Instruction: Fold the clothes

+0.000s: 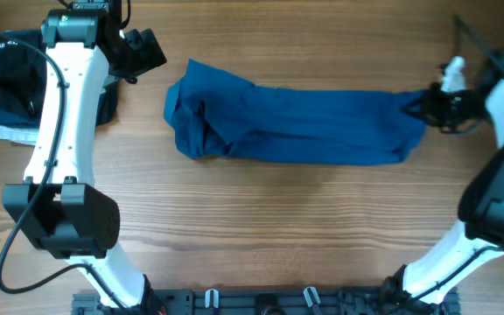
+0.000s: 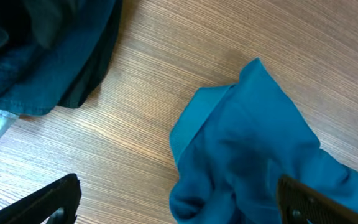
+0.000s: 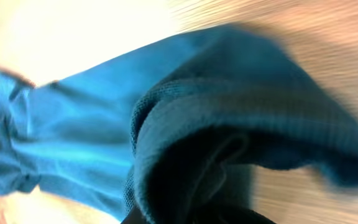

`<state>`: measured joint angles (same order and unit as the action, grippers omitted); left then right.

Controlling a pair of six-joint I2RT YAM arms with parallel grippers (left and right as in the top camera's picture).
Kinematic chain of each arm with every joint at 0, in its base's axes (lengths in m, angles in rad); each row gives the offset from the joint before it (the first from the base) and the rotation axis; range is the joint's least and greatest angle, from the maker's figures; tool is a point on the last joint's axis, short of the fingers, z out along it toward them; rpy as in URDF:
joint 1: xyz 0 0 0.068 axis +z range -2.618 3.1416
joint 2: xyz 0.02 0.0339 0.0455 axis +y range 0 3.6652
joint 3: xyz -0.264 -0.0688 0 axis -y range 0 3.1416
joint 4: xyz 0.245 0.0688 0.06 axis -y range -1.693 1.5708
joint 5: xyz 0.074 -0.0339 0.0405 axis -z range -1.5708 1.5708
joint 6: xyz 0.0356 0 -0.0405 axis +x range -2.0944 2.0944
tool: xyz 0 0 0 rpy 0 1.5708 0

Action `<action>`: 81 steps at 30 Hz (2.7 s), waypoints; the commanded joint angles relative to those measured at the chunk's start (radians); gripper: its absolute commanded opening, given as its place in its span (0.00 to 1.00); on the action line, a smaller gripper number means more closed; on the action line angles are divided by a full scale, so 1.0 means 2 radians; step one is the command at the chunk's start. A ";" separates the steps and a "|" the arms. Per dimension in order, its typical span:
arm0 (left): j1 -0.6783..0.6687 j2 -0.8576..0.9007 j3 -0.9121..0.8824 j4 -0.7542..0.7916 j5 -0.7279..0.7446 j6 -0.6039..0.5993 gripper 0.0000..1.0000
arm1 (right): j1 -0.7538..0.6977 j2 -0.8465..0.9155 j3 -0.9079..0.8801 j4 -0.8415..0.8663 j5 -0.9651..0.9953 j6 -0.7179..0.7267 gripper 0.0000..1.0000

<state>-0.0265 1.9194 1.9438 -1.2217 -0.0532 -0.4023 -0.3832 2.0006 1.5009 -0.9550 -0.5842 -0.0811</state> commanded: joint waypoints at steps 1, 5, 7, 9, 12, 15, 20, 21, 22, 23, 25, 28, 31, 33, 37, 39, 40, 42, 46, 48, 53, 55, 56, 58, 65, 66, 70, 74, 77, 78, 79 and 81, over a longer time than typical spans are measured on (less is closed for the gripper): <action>0.002 0.005 -0.001 0.004 0.006 -0.005 1.00 | 0.083 -0.011 0.006 -0.004 0.003 0.020 0.04; 0.002 0.005 -0.001 0.008 0.006 -0.005 1.00 | 0.179 -0.011 0.006 -0.001 0.058 0.067 0.04; 0.002 0.005 -0.001 0.009 0.006 -0.005 1.00 | 0.221 -0.011 0.005 0.009 0.085 0.093 0.05; 0.002 0.005 -0.001 0.011 0.006 -0.005 1.00 | 0.240 -0.011 0.005 0.008 0.092 0.097 0.09; 0.002 0.005 -0.001 0.013 0.006 -0.005 1.00 | 0.250 -0.011 0.006 -0.008 0.077 0.098 0.37; 0.002 0.005 -0.001 0.018 0.006 -0.005 1.00 | 0.252 -0.012 0.006 -0.027 0.049 0.094 0.44; 0.002 0.005 -0.001 0.020 0.006 -0.005 1.00 | 0.273 -0.028 0.006 -0.024 0.011 0.077 0.48; 0.002 0.005 -0.001 0.020 0.006 -0.005 1.00 | 0.284 -0.028 0.006 -0.023 0.011 0.065 0.49; 0.002 0.005 -0.001 0.020 0.006 -0.005 1.00 | 0.290 -0.028 0.006 -0.022 0.017 0.065 0.49; 0.002 0.005 -0.001 0.020 0.006 -0.005 1.00 | 0.292 -0.028 0.007 -0.022 0.026 0.069 0.48; 0.002 0.005 -0.001 0.020 0.006 -0.005 1.00 | 0.290 -0.031 0.007 -0.022 0.082 0.110 0.45; 0.002 0.005 -0.001 0.020 0.006 -0.005 1.00 | 0.289 -0.062 0.007 -0.022 0.136 0.122 0.45; 0.002 0.005 -0.001 0.020 0.006 -0.005 1.00 | 0.289 -0.099 0.007 -0.028 0.188 0.130 0.50; 0.002 0.005 -0.001 0.020 0.006 -0.005 1.00 | 0.289 -0.101 0.006 -0.034 0.212 0.136 0.57; 0.002 0.005 -0.001 0.020 0.006 -0.005 1.00 | 0.289 -0.096 -0.035 -0.029 0.214 0.147 0.56; 0.002 0.005 -0.001 0.020 0.006 -0.005 1.00 | 0.294 -0.096 -0.059 -0.020 0.213 0.154 0.55; 0.002 0.006 -0.001 0.020 0.006 -0.005 1.00 | 0.299 -0.096 -0.066 -0.015 0.209 0.159 0.51; 0.002 0.005 -0.001 0.020 0.006 -0.005 1.00 | 0.320 -0.096 -0.074 0.001 0.190 0.159 0.49; 0.002 0.005 -0.001 0.020 0.006 -0.005 1.00 | 0.384 -0.091 -0.099 0.058 0.191 0.187 0.50; 0.002 0.006 -0.001 0.019 0.006 -0.005 1.00 | 0.397 -0.085 -0.100 0.064 0.191 0.190 0.50; 0.002 0.005 -0.001 0.015 0.006 -0.005 1.00 | 0.389 -0.109 -0.078 0.062 0.197 0.186 0.48; 0.002 0.005 -0.001 0.015 0.006 -0.005 1.00 | 0.376 -0.137 -0.072 0.067 0.234 0.186 0.50; 0.002 0.005 -0.001 0.015 0.006 -0.005 1.00 | 0.365 -0.143 -0.072 0.070 0.256 0.186 0.51; 0.002 0.005 -0.001 0.015 0.006 -0.005 1.00 | 0.352 -0.136 -0.078 0.076 0.289 0.186 0.42; 0.002 0.005 -0.001 0.014 0.006 -0.005 1.00 | 0.350 -0.039 -0.090 0.102 0.303 0.216 0.04; 0.002 0.006 -0.001 0.015 0.006 -0.005 1.00 | 0.350 -0.035 -0.090 0.102 0.294 0.216 0.04; 0.002 0.006 -0.001 0.015 0.006 -0.005 1.00 | 0.364 -0.034 -0.090 0.132 0.223 0.210 0.04; 0.002 0.006 -0.001 0.014 0.006 -0.005 1.00 | 0.394 -0.034 -0.090 0.178 0.160 0.211 0.04; 0.002 0.006 -0.001 0.013 0.006 -0.005 1.00 | 0.393 -0.043 -0.080 0.181 0.139 0.212 0.04; 0.002 0.006 -0.001 0.007 0.006 -0.005 1.00 | 0.385 -0.057 -0.071 0.178 0.137 0.212 0.07; 0.002 0.006 -0.001 -0.003 0.006 -0.003 1.00 | 0.373 -0.076 -0.061 0.175 0.136 0.212 0.13; 0.002 0.013 -0.001 -0.027 0.013 0.019 1.00 | 0.342 -0.112 -0.041 0.161 0.136 0.206 0.40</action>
<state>-0.0265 1.9198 1.9438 -1.2423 -0.0528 -0.4019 0.3687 1.8977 1.3449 -0.6147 -0.2871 0.3401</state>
